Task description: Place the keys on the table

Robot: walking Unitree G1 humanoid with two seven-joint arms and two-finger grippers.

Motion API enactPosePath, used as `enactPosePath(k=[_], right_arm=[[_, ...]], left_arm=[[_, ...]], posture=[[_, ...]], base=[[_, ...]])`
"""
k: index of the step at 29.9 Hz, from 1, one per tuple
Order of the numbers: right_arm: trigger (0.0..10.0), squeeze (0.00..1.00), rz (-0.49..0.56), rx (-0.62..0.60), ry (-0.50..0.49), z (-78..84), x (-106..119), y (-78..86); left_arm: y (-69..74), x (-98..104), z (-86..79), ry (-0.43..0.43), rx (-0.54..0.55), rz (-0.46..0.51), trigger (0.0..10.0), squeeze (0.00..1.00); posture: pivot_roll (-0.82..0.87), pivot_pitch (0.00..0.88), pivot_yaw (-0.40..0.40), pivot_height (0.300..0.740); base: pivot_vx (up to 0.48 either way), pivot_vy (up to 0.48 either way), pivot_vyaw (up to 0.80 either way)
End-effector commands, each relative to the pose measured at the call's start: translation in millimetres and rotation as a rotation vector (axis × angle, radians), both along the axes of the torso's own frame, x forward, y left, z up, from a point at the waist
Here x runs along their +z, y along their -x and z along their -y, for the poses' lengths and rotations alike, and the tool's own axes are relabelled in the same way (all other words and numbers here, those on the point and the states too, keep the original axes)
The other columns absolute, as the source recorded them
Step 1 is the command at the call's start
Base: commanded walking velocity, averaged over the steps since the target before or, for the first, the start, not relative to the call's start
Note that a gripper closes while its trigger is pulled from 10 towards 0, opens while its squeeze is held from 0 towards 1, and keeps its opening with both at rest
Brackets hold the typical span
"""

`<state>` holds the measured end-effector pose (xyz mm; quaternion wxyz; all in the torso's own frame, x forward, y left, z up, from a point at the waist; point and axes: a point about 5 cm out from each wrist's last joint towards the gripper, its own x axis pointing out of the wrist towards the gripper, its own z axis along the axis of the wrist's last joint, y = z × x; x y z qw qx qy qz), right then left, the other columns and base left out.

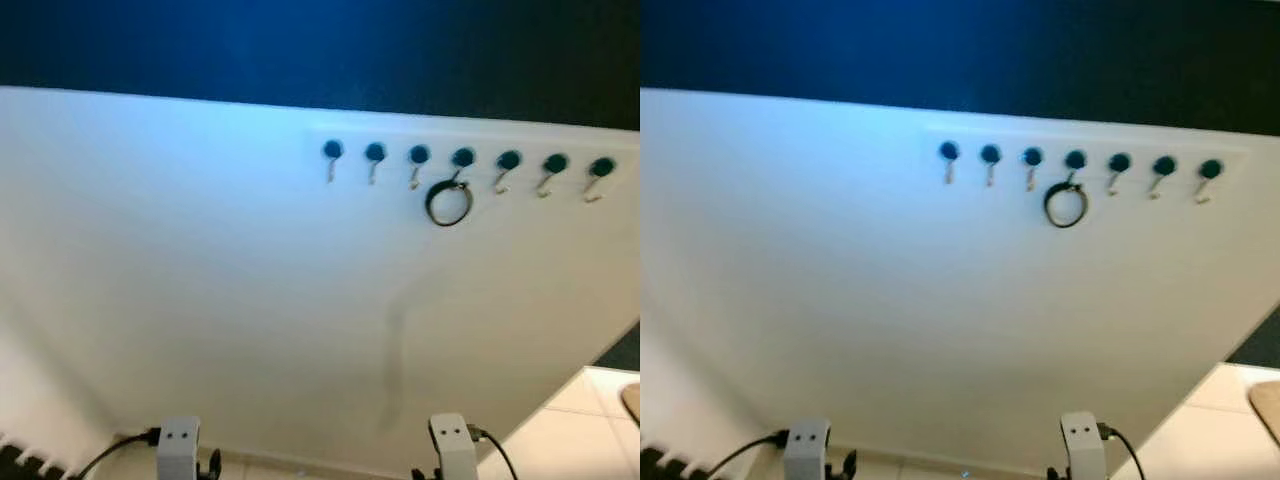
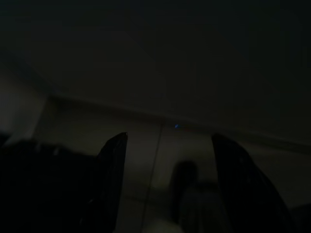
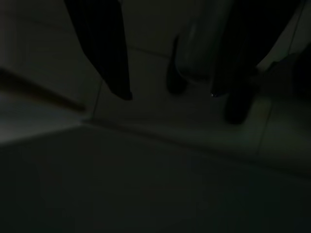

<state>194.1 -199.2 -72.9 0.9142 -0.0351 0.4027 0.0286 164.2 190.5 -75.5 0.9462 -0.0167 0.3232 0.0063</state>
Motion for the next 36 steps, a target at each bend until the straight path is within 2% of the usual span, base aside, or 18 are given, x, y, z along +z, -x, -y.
enactPosePath(k=[1,23,36], right_arm=[[10.0,0.0,-0.016,-0.005,0.003,1.5,-2.4,4.8],[10.0,0.0,-0.017,-0.006,-0.006,-1.6,-2.9,4.7],[10.0,0.0,-0.019,-0.004,-0.01,-3.4,-3.1,4.5]], left_arm=[[-2.7,0.6,1.6,0.004,-0.006,0.001,10.0,0.0],[-5.3,4.5,-0.4,0.002,-0.015,0.03,10.0,0.0],[-6.1,5.6,-0.5,0.002,-0.013,0.033,10.0,0.0]], posture=[[0.05,0.059,-0.045,0.74],[0.06,0.055,-0.038,0.74],[0.06,0.058,-0.039,0.74]], base=[[0.0,0.0,0.0],[0.0,0.0,0.0],[-0.245,0.0,0.0]])
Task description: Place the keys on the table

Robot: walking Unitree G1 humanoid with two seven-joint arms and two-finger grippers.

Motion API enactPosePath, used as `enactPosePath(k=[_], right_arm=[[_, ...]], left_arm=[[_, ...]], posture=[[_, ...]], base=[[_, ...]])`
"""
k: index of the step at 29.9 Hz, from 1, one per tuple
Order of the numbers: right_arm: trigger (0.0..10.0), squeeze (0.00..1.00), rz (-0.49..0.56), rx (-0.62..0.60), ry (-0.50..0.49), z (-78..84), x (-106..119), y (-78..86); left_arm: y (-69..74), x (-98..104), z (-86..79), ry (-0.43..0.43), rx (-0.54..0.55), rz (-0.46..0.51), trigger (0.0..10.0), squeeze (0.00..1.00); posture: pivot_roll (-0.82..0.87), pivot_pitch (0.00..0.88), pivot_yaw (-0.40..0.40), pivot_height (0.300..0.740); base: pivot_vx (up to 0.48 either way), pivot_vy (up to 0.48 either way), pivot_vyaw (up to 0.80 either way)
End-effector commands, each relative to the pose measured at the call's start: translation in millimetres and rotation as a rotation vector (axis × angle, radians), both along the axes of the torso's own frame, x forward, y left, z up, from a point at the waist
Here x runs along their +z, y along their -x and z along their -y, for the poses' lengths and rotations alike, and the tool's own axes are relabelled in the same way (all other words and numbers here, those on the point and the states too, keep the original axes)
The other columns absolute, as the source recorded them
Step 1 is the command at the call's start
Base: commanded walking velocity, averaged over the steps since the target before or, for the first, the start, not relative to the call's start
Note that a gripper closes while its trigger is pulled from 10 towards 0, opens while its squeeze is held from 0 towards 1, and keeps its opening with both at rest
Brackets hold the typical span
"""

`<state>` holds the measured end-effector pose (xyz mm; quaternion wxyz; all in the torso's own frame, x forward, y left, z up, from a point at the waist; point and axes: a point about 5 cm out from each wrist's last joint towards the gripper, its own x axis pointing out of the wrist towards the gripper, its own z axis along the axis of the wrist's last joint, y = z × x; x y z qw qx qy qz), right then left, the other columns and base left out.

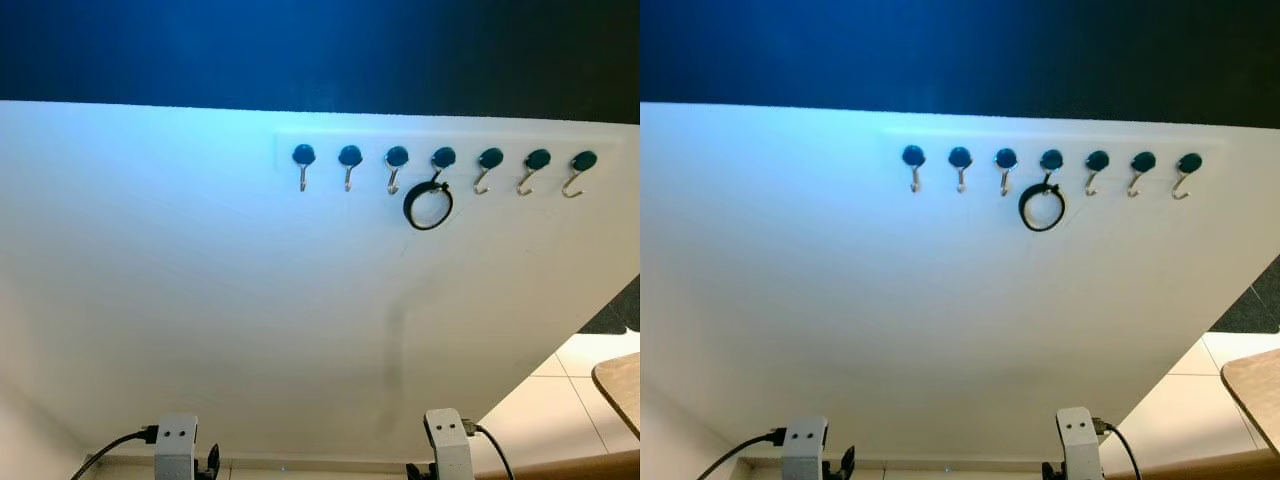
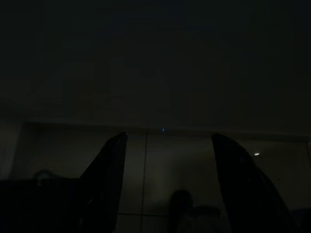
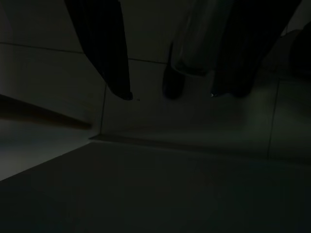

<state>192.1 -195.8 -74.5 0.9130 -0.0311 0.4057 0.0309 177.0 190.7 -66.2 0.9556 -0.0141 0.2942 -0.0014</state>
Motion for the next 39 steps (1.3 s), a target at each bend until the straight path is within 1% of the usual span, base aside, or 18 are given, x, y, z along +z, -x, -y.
enactPosePath(k=[1,34,39], right_arm=[[10.0,0.0,-0.012,-0.005,-0.001,0.1,-1.6,2.8],[10.0,0.0,-0.013,-0.004,-0.007,-1.6,-2.0,3.0],[10.0,0.0,-0.014,-0.006,-0.007,-1.3,-2.1,3.4]], left_arm=[[6.8,-3.8,-0.2,0.003,0.003,-0.028,10.0,0.0],[10.3,-6.4,-3.6,-0.001,0.008,-0.057,10.0,0.0],[10.9,-7.5,-4.0,-0.012,0.003,-0.072,10.0,0.0]], posture=[[0.06,0.058,-0.039,0.74],[0.06,0.064,-0.038,0.74],[0.06,0.064,-0.037,0.74]], base=[[-0.255,0.0,0.0],[-0.297,0.0,0.0],[-0.153,0.0,0.0]])
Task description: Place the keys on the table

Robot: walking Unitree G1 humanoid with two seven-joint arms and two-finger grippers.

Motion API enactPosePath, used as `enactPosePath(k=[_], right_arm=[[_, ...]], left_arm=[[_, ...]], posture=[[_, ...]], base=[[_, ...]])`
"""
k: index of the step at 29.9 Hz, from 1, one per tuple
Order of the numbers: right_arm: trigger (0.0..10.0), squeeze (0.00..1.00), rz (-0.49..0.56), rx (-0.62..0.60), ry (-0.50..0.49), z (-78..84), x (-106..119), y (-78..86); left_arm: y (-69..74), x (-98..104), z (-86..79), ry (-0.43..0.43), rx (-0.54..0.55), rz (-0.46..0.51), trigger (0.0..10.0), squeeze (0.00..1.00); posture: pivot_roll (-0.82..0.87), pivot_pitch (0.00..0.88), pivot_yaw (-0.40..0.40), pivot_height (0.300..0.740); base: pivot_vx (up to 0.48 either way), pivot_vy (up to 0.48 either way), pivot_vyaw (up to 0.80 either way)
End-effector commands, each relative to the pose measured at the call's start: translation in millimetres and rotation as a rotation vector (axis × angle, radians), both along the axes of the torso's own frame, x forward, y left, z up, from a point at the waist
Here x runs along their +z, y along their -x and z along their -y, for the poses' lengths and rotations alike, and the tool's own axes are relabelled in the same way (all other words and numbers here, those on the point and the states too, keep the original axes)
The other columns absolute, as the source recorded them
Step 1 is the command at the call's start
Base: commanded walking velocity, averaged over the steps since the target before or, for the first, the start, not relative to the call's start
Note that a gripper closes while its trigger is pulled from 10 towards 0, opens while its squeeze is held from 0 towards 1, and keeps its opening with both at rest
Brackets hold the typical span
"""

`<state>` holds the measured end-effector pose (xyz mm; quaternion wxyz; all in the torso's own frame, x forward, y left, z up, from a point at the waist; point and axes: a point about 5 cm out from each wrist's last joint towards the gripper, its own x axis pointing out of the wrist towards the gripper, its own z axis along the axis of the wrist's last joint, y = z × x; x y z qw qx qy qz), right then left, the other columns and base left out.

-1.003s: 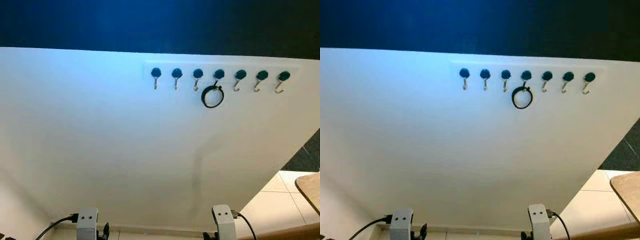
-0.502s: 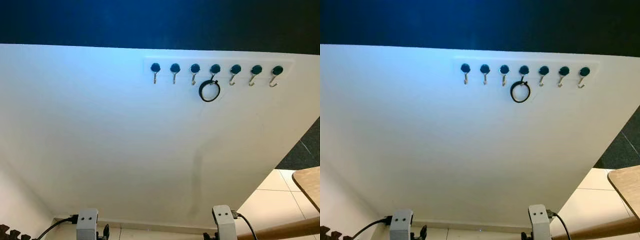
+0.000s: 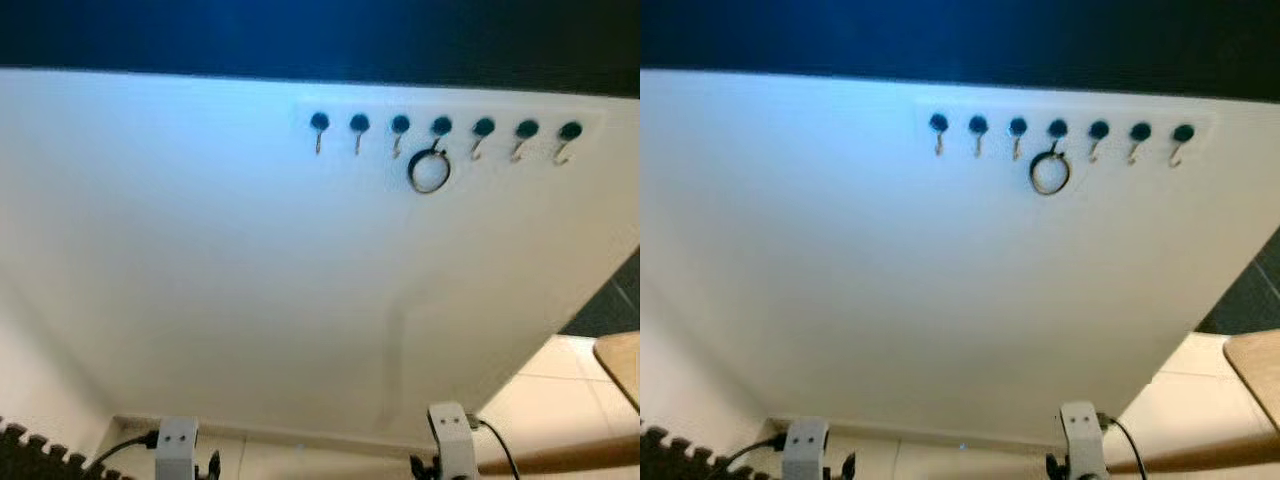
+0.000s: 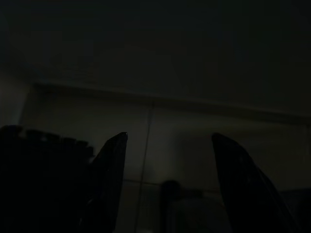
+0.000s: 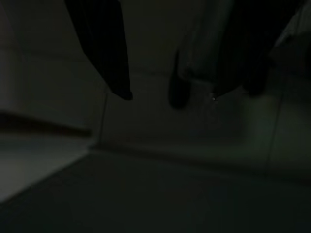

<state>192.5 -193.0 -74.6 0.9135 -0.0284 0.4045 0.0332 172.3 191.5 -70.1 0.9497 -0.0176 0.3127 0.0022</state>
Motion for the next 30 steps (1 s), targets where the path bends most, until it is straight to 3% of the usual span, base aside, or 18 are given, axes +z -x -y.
enactPosePath(k=[1,18,24,30], right_arm=[[10.0,0.0,-0.017,-0.008,0.0,1.5,-2.0,3.9],[10.0,0.0,-0.019,-0.009,-0.009,0.3,-2.1,3.4],[10.0,0.0,-0.018,-0.009,-0.006,1.3,-1.9,3.5],[10.0,0.0,-0.012,-0.01,-0.003,2.3,-1.4,3.1]], left_arm=[[6.2,-3.6,-3.2,-0.016,-0.005,-0.033,10.0,0.0],[4.5,-3.7,-1.3,-0.04,-0.04,-0.034,10.0,0.0],[5.6,-4.9,0.6,-0.037,-0.043,-0.04,10.0,0.0],[7.6,-6.1,1.2,-0.03,-0.019,-0.041,10.0,0.0]], posture=[[0.06,0.064,-0.037,0.74],[0.06,0.069,-0.039,0.74],[0.06,0.069,-0.041,0.74],[0.06,0.072,-0.043,0.74]], base=[[0.0,0.0,0.0],[0.0,0.0,0.0],[0.0,-0.476,0.0],[0.0,0.0,0.0]])
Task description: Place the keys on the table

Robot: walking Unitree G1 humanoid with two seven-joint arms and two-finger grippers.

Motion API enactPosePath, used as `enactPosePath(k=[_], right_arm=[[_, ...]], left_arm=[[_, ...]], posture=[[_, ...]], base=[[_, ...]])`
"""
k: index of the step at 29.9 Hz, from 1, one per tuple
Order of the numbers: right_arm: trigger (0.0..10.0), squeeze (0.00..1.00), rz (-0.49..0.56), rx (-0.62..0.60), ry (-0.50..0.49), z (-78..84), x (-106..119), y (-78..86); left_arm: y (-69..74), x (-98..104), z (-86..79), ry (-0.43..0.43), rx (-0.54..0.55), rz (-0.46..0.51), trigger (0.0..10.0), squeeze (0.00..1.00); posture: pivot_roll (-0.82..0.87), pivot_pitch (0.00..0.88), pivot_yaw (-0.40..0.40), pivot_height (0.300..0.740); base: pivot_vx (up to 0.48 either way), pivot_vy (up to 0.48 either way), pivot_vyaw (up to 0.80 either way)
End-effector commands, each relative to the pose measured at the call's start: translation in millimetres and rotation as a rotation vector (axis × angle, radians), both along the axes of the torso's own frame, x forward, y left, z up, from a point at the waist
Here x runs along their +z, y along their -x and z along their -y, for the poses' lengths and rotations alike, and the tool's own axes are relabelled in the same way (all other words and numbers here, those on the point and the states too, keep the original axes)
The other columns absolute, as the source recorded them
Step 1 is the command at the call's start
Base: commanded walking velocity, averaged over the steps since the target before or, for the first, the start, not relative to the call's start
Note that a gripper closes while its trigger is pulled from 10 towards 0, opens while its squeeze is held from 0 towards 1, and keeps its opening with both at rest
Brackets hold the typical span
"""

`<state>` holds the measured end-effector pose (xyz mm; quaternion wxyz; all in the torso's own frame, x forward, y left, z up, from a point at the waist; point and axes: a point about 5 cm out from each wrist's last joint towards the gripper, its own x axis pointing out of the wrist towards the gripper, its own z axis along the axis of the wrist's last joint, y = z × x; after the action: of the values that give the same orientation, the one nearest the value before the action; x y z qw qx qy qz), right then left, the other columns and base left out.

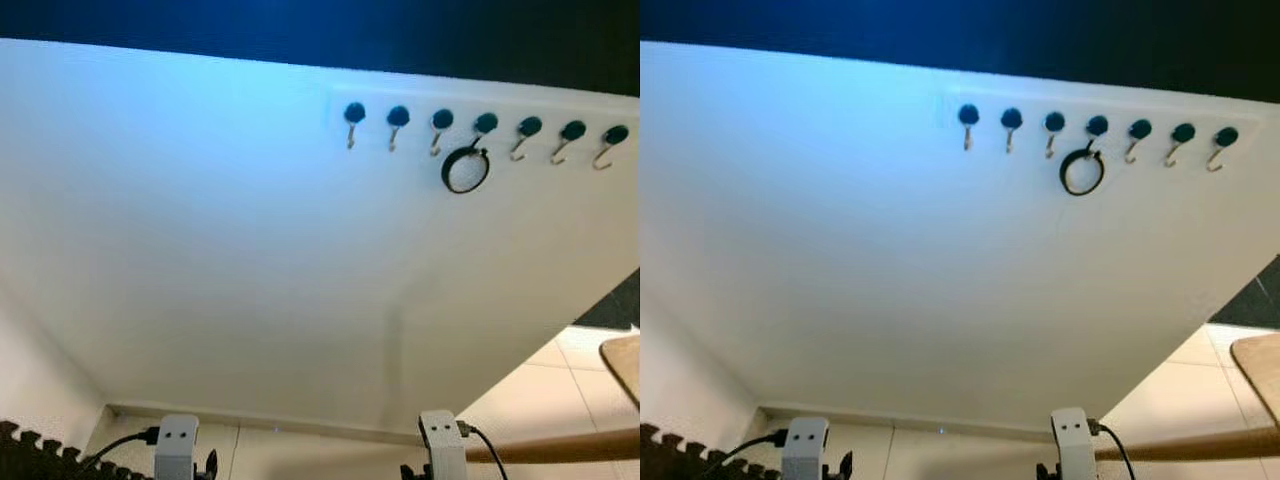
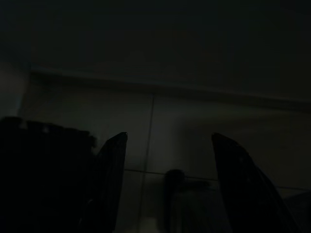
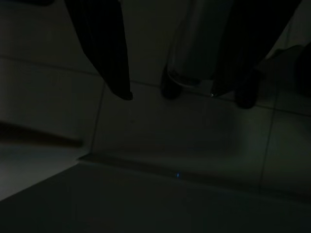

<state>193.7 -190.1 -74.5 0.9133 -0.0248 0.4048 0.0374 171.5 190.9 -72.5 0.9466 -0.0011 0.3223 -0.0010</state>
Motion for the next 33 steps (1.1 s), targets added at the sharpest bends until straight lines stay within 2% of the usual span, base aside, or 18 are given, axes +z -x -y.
enactPosePath(k=[1,4,8,10,12,13,15,20,21,22,23,26,27,28,30,31,32,33], right_arm=[[10.0,0.0,-0.008,-0.012,0.006,4.8,-1.5,4.4],[10.0,0.0,0.013,0.008,0.004,2.6,-0.7,4.1],[10.0,0.0,0.15,0.05,0.02,1.3,9.3,-4.2],[10.0,0.0,0.17,0.055,0.025,1.5,10.9,-5.4],[10.0,0.0,0.365,0.108,0.108,3.9,29.1,-16.7],[10.0,0.0,0.365,0.108,0.108,3.9,29.1,-16.7],[10.0,0.0,0.609,0.134,0.162,3.9,56.2,-28.3],[10.0,0.0,1.014,0.137,0.096,-9.1,120.9,-49.8],[10.0,0.0,1.014,0.137,0.096,-9.1,120.9,-49.8],[10.0,0.0,1.099,0.153,0.074,-14.8,137.9,-54.4],[10.0,0.0,1.099,0.153,0.074,-14.8,137.9,-54.4],[10.0,0.0,1.291,0.192,0.015,-31.9,181.6,-65.0],[10.0,0.0,1.335,0.205,-0.004,-37.6,192.1,-66.3],[10.0,0.0,1.335,0.205,-0.004,-37.6,192.1,-66.3],[10.0,0.0,1.396,0.251,-0.062,-54.0,210.9,-71.5],[10.0,0.0,1.396,0.251,-0.062,-54.0,210.9,-71.5],[10.0,0.0,1.429,0.264,-0.116,-65.9,224.2,-76.6],[10.0,0.0,1.429,0.264,-0.116,-65.9,224.2,-76.6]], left_arm=[[7.0,-3.8,0.6,-0.001,-0.002,-0.022,10.0,0.0],[7.7,-3.9,0.1,-0.005,0.0,-0.02,10.0,0.0],[8.6,-3.2,-1.6,-0.021,-0.003,-0.008,10.0,0.0],[8.7,-3.1,-1.8,-0.024,-0.005,-0.006,10.0,0.0],[8.2,-1.5,-3.3,-0.033,-0.015,0.013,10.0,0.0],[8.2,-1.5,-3.3,-0.033,-0.015,0.013,10.0,0.0],[7.4,0.8,-6.0,-0.044,-0.025,0.038,10.0,0.0],[-0.3,10.8,-7.9,-0.044,-0.075,0.134,10.0,0.0],[-0.3,10.8,-7.9,-0.044,-0.075,0.134,10.0,0.0],[-4.8,16.0,-8.0,-0.043,-0.086,0.182,10.0,0.0],[-4.8,16.0,-8.0,-0.043,-0.086,0.182,10.0,0.0],[-20.5,36.7,-5.5,-0.06,-0.151,0.343,10.0,0.0],[-25.6,44.4,-3.8,-0.056,-0.162,0.398,10.0,0.0],[-25.6,44.4,-3.8,-0.056,-0.162,0.398,10.0,0.0],[-40.4,69.6,10.0,-0.008,-0.241,0.55,10.0,0.0],[-40.4,69.6,10.0,-0.008,-0.241,0.55,10.0,0.0],[-52.8,95.0,30.5,0.055,-0.336,0.675,10.0,0.0],[-52.8,95.0,30.5,0.055,-0.336,0.675,10.0,0.0]], posture=[[0.06,0.072,-0.044,0.74],[0.06,0.074,-0.048,0.74],[0.06,0.077,-0.049,0.74],[0.06,0.077,-0.049,0.74],[0.06,0.075,-0.046,0.74],[0.06,0.075,-0.046,0.74],[0.05,0.076,-0.039,0.74],[0.04,0.076,-0.031,0.74],[0.04,0.076,-0.031,0.74],[0.04,0.076,-0.027,0.74],[0.04,0.076,-0.027,0.74],[0.04,0.072,-0.026,0.74],[0.04,0.071,-0.026,0.74],[0.04,0.071,-0.026,0.74],[0.04,0.066,-0.027,0.74],[0.04,0.066,-0.027,0.74],[0.04,0.061,-0.031,0.74],[0.04,0.061,-0.031,0.74]], base=[[0.0,0.0,0.0],[0.0,0.0,0.0],[0.0,0.0,0.0],[0.0,0.0,0.0],[0.0,0.0,0.0],[0.0,0.0,0.0],[0.0,0.0,0.0],[0.0,0.0,0.0],[0.0,0.0,0.0],[0.0,0.0,0.0],[0.0,0.0,0.0],[0.0,0.0,0.0],[0.0,0.0,0.0],[0.0,0.0,0.0],[0.0,0.0,0.0],[0.0,0.0,0.0],[0.0,0.0,0.0],[0.0,0.0,0.0]])
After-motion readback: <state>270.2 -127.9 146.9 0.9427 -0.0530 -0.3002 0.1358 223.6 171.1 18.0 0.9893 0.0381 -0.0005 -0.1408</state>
